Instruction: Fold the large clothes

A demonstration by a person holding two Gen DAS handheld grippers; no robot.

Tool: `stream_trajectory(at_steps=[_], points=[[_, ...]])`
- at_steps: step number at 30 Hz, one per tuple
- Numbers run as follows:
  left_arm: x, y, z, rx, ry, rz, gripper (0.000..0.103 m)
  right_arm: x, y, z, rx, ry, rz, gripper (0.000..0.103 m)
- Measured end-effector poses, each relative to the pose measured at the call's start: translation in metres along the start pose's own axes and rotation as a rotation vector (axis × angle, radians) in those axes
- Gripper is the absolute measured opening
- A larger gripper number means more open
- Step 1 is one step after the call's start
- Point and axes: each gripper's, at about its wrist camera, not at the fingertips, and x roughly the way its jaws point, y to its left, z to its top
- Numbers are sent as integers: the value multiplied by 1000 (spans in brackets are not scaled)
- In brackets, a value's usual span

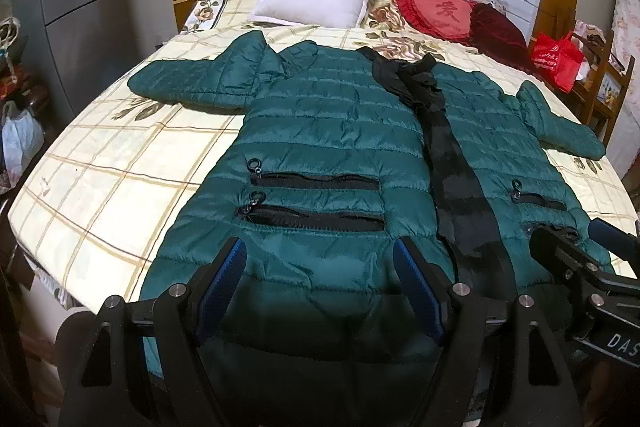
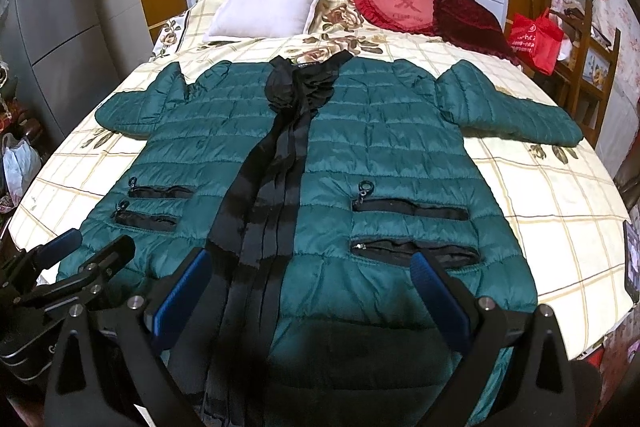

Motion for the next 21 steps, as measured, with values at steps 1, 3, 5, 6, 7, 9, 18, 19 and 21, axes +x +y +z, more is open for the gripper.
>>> stream_trajectory(at_steps=[1, 3, 5, 6, 7, 9, 18, 19, 21], points=[[1, 0, 1, -1, -1, 1, 67, 1, 0, 1, -2, -2, -4, 101], [3, 1, 3, -4, -3, 1, 67, 3, 0, 2, -11, -12, -12, 101], [4, 1, 4, -5, -3, 3, 67, 4, 0, 3, -13, -11, -14, 101], [5, 2, 5, -6, -1, 3, 67, 5, 1, 3, -15, -14, -16, 101], [6, 2, 5, -6, 0, 3, 67, 6, 1, 4, -16, -13, -17, 101], [8, 3, 6, -7, 3, 5, 67, 7, 2, 5, -19, -13, -18, 101], [11, 3, 16, -1, -7, 16, 67, 13, 3, 9, -20, -16, -24, 101], [12, 3, 18, 0, -9, 17, 67, 15, 2, 10, -20, -16, -26, 101], [14, 3, 23, 4, -13, 21, 67, 17, 1, 14, -20, -19, -30, 101]])
